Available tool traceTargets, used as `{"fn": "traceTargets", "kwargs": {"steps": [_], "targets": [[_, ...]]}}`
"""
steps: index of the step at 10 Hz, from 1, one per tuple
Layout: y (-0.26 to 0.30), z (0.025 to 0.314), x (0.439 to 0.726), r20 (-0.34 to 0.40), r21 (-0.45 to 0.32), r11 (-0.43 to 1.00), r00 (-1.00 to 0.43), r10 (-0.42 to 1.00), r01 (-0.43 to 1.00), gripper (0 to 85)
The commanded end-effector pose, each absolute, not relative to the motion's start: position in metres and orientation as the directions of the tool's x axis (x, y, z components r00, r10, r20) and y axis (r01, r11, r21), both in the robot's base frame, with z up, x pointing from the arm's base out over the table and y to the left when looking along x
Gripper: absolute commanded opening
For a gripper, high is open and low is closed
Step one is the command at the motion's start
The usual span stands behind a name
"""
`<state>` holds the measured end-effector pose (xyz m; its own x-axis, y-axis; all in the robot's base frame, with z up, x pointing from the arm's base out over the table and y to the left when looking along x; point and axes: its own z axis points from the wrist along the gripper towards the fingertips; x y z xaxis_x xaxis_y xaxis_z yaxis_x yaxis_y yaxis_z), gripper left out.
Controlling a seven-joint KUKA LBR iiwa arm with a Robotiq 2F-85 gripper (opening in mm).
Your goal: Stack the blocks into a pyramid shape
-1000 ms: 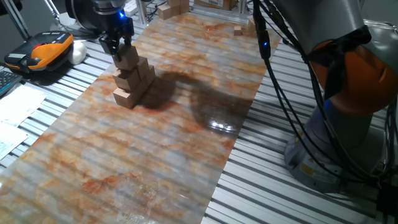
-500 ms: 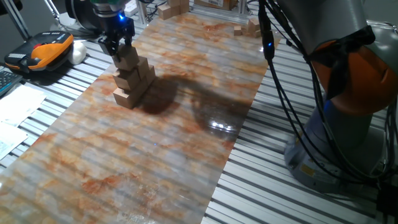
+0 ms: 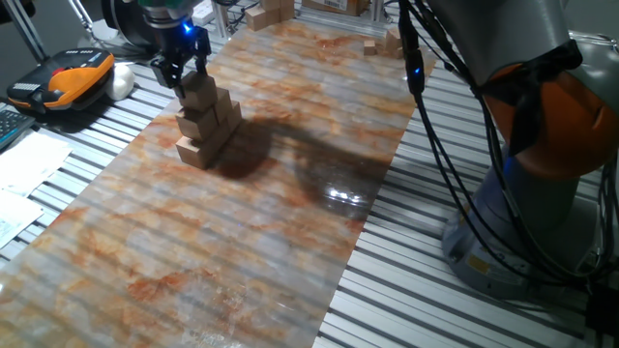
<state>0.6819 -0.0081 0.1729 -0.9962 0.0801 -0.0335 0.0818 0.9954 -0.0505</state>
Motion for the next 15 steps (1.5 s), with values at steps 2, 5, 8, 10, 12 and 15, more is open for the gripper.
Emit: {"fn": "traceTargets", "kwargs": {"steps": [2,5,8,10,12,15], "targets": [[-0.008,0.172,0.682,-0.029,-0.052,0.995,-0.996,0.081,0.082,68.0],[-0.013,0.177,0.678,-0.028,-0.043,0.996,-0.996,0.082,0.083,68.0],[-0.015,0.18,0.675,-0.033,-0.044,0.996,-0.996,0.078,0.079,68.0],[-0.017,0.188,0.668,-0.047,-0.04,0.996,-0.995,0.084,0.085,68.0],[-0.02,0.196,0.661,-0.06,-0.033,0.995,-0.994,0.09,0.092,68.0],[-0.036,0.209,0.655,-0.064,-0.018,0.998,-0.996,0.061,0.062,68.0]]}}
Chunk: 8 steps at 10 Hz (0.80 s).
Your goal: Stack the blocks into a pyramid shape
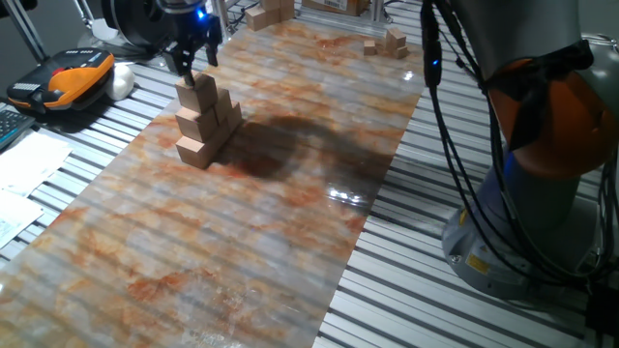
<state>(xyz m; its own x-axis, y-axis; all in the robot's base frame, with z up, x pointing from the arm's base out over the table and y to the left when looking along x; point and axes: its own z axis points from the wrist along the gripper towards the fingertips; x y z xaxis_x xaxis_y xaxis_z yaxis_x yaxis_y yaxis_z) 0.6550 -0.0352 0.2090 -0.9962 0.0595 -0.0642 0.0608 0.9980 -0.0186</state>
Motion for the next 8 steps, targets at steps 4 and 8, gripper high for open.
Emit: {"fn": "traceTargets", "kwargs": {"steps": [4,8], "targets": [[-0.053,0.213,0.652,-0.042,-0.012,1.0,-0.999,-0.013,-0.012,0.0],[-0.079,0.202,0.643,-0.049,0.001,0.999,-0.997,-0.051,-0.051,0.0]]}}
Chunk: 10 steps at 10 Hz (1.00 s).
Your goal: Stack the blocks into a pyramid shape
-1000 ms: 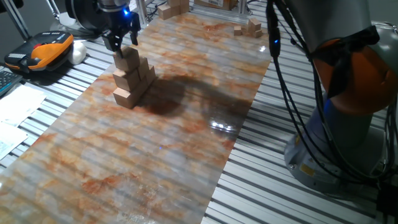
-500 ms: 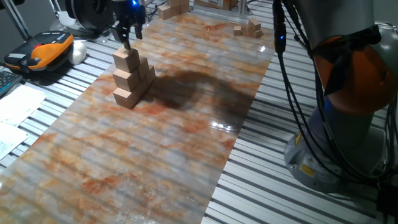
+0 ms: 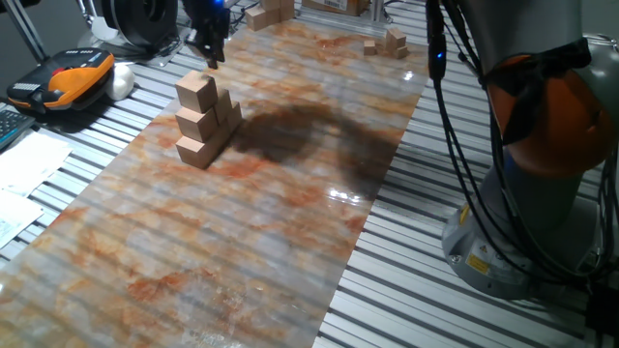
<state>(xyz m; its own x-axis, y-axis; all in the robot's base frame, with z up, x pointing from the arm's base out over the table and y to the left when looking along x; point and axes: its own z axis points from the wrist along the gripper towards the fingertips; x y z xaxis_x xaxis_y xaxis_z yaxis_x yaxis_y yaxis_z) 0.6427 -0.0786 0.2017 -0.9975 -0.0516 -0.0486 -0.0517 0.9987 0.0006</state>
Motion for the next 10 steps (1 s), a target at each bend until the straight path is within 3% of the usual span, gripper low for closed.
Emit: {"fn": "traceTargets", "kwargs": {"steps": [1,3,6,10], "targets": [[-0.085,0.197,0.641,-0.041,-0.009,0.997,-0.997,-0.071,-0.071,0.0],[-0.085,0.198,0.64,-0.041,0.041,0.998,-0.998,-0.048,-0.05,0.0],[-0.047,0.222,0.643,-0.021,0.028,0.999,-0.999,0.024,0.023,0.0],[-0.041,0.227,0.632,-0.026,0.041,0.999,-1.0,0.012,0.011,0.0]]}}
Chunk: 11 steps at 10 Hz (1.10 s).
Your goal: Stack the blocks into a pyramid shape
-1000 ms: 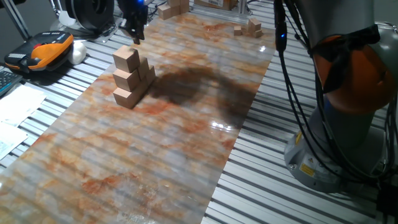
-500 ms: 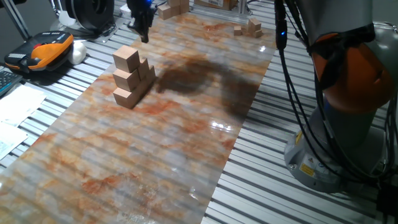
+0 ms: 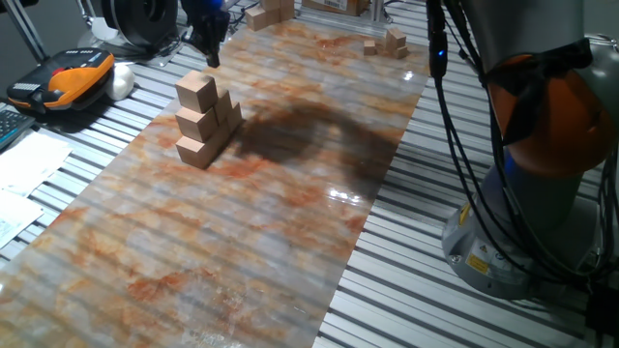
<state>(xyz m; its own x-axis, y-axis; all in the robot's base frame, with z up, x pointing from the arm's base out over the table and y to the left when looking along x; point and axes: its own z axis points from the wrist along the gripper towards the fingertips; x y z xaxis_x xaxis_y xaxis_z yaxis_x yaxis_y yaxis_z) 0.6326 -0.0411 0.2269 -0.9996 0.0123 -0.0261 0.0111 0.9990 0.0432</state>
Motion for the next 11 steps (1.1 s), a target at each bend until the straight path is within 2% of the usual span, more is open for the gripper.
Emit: {"fn": "traceTargets", "kwargs": {"steps": [1,11], "targets": [[-0.0416,0.2274,0.6315,-0.026,0.046,0.999,-1.0,0.009,0.007,0.0],[-0.0332,0.2263,0.6312,-0.025,-0.005,1.0,-1.0,-0.007,-0.007,0.0]]}}
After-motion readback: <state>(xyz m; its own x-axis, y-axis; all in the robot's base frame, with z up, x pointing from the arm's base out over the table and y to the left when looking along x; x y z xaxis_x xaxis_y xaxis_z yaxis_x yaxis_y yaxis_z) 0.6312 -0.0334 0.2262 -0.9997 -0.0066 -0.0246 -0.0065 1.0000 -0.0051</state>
